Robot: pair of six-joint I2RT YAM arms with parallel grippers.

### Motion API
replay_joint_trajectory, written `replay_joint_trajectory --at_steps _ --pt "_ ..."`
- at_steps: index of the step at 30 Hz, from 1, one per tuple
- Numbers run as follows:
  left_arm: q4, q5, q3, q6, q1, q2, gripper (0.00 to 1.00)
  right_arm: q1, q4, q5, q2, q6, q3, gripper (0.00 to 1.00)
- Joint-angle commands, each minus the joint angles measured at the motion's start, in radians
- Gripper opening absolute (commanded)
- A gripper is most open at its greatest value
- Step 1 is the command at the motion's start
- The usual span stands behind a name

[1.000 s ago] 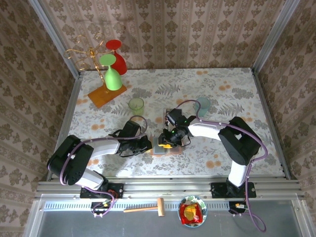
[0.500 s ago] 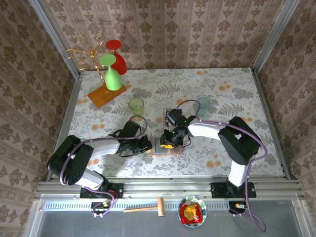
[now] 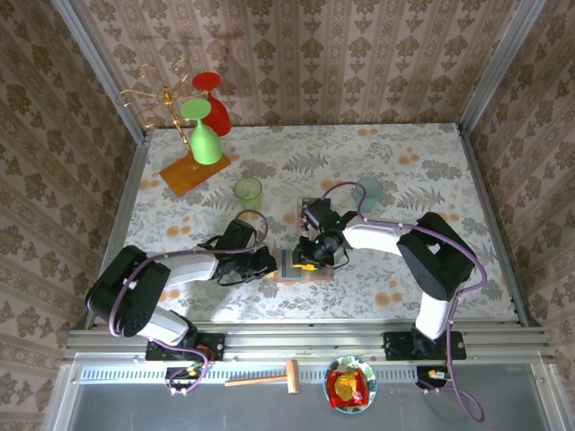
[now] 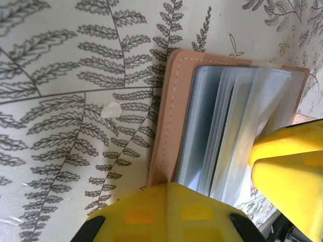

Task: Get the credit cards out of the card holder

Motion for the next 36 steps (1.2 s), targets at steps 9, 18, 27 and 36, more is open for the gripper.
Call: replay_joint_trajectory --at_steps 9,18,27,36 --pt "-0.117 0.003 0.073 0.014 0.008 -0.072 0.13 -0.051 0.141 -0.078 -0.040 0.009 -0.109 0.23" --pt "-0.150 -0.008 0.167 0.003 -0.033 -0.068 0.27 -0.078 0.236 -0.133 -0.034 0.027 -0.159 0.20" --pt "-0.121 -0.012 0.183 -0.005 -0.054 0.018 0.30 -0.103 0.288 -0.171 -0.039 0.040 -0.193 0.19" --pt "-0.090 -0.005 0.187 -0.014 -0.066 0.070 0.29 -0.107 0.312 -0.184 -0.034 0.046 -0.208 0.19"
